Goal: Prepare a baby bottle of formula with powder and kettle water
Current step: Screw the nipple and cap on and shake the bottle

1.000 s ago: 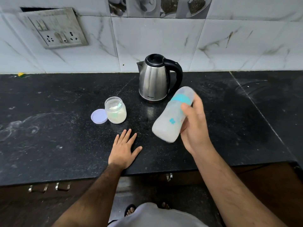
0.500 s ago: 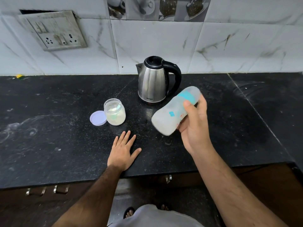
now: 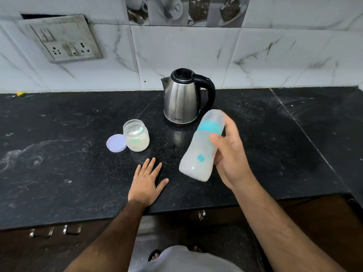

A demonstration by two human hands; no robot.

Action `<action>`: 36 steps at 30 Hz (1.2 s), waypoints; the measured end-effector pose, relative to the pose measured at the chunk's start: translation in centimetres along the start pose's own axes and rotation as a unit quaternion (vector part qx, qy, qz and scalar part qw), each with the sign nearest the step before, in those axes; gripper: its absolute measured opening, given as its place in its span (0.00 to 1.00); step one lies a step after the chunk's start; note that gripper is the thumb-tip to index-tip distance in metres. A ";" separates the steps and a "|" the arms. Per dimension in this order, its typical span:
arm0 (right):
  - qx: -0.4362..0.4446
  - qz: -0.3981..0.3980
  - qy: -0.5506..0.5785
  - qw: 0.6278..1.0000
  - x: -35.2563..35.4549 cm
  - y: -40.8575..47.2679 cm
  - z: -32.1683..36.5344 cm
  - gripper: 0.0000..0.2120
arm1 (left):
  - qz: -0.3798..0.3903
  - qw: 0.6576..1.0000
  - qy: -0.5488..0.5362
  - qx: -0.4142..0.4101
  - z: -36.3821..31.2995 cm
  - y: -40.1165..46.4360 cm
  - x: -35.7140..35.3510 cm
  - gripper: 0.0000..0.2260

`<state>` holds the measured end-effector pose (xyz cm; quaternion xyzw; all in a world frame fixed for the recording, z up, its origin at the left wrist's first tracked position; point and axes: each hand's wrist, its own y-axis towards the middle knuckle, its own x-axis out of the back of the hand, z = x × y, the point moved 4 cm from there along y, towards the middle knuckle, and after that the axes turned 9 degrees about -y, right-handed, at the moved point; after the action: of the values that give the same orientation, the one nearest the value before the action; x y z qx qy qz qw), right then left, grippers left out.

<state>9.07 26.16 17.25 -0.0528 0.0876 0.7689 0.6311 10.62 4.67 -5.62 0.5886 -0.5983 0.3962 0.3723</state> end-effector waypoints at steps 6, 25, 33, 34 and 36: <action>-0.009 -0.075 0.048 0.996 0.7 0.6 -0.2 0.29 | 0.003 1.000 -0.001 0.002 0.0 0.0 -0.1 0.37; -0.001 -0.101 0.054 0.993 1.0 1.1 -0.2 0.30 | 0.004 1.000 -0.003 -0.002 -0.1 -0.1 0.1 0.37; 0.006 -0.073 0.039 0.997 0.5 1.0 0.0 0.30 | 0.006 1.000 -0.004 -0.001 -0.1 -0.1 0.1 0.37; 0.003 -0.092 0.051 0.994 0.8 1.1 0.0 0.30 | 0.007 1.000 -0.002 0.000 -0.1 -0.1 0.1 0.37; -0.004 -0.071 0.026 0.997 0.7 1.0 -0.2 0.30 | 0.008 1.000 -0.002 0.001 0.0 -0.1 0.1 0.38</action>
<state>7.94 26.60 16.95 -0.0817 0.0966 0.7206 0.6817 10.70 4.67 -5.51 0.5847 -0.6036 0.3984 0.3676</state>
